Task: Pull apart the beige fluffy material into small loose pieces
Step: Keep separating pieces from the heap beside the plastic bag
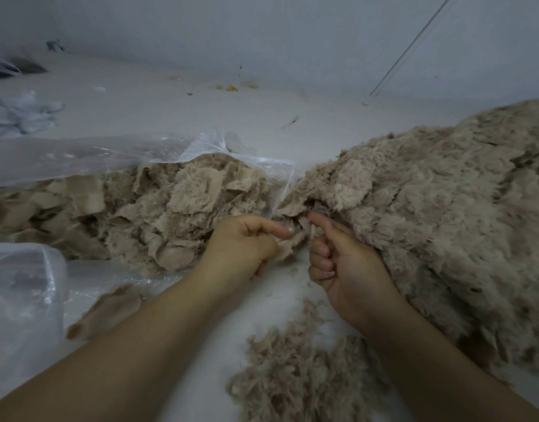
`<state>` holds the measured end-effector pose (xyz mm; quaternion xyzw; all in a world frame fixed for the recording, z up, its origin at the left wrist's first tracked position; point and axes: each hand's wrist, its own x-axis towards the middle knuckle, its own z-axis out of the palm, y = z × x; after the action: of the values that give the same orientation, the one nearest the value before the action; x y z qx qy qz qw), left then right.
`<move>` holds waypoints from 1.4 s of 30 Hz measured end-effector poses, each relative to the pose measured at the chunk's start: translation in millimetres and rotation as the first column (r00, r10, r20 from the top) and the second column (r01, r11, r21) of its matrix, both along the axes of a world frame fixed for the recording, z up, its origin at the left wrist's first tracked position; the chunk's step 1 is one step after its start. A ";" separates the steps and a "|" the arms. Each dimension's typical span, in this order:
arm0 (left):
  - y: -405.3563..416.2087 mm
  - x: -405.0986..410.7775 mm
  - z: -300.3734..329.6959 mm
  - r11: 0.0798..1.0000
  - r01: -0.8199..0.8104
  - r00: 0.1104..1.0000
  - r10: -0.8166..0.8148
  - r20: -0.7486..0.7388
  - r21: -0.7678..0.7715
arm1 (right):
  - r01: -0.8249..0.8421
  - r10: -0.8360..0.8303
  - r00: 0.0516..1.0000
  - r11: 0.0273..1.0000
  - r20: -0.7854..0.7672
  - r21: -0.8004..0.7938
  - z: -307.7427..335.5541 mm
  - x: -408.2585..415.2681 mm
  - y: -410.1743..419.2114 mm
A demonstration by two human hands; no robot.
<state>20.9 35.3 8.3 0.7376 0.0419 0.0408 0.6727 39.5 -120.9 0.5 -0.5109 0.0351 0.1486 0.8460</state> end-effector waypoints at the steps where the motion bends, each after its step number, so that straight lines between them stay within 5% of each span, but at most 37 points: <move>1: -3.4 0.1 0.2 0.999 -0.005 1.000 0.005 0.002 0.041 | -0.001 0.001 1.000 1.000 0.007 0.000 -0.1 0.0 -0.1; 5: -10.6 2.9 -1.4 0.979 0.008 0.999 -0.017 0.040 0.205 | -0.020 0.020 1.000 1.000 0.020 0.006 -1.6 0.0 -1.2; 15: -11.3 14.3 -12.7 0.974 -0.077 0.996 0.066 0.056 0.215 | -0.024 0.023 0.999 0.999 0.027 0.030 -4.9 1.5 -1.5; 21: -0.2 12.5 6.7 0.969 0.179 0.967 -0.142 -0.211 0.171 | -0.019 0.019 1.000 1.000 0.023 0.017 -4.0 0.9 -1.3; 36: 5.2 4.7 15.7 0.871 0.477 0.877 -0.463 -0.130 0.116 | -0.033 0.032 0.999 0.999 0.038 0.001 1.3 -2.2 -1.3; 42: 4.9 6.0 1.5 0.958 0.287 0.957 -0.287 -0.043 -0.004 | -0.027 0.029 0.998 0.999 0.063 -0.035 1.9 -3.5 -1.4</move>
<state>26.8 40.2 9.8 0.7374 -0.0514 -0.0730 0.6695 36.0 -122.3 2.5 -0.5302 0.0035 0.1435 0.8356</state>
